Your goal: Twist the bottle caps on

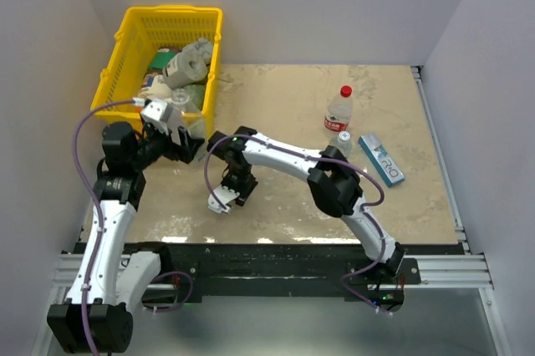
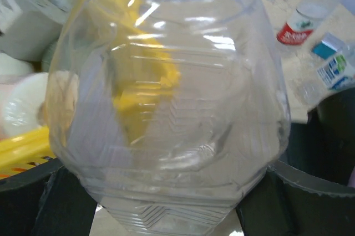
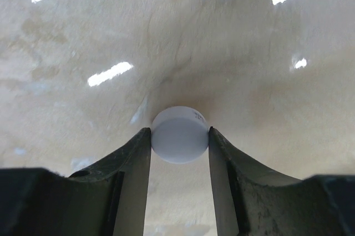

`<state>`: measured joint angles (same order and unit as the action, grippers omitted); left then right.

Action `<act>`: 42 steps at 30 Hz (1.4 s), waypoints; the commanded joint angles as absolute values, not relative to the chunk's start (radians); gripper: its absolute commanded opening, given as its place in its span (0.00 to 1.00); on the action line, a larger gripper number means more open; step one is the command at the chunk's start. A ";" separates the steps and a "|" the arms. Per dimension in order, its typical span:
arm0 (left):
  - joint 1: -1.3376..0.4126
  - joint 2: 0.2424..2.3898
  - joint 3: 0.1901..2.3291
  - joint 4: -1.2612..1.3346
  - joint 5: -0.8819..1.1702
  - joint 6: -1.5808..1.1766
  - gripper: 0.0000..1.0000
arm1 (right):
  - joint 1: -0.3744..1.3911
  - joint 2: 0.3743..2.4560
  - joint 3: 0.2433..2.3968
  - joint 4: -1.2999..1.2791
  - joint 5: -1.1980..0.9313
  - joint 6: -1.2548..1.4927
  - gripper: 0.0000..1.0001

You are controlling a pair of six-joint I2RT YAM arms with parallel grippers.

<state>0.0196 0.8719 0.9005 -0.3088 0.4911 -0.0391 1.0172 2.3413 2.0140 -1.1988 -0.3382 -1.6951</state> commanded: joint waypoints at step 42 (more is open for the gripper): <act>-0.520 1.218 0.454 0.508 0.701 0.465 0.00 | 0.902 1.629 1.898 -1.414 -0.371 -1.470 0.00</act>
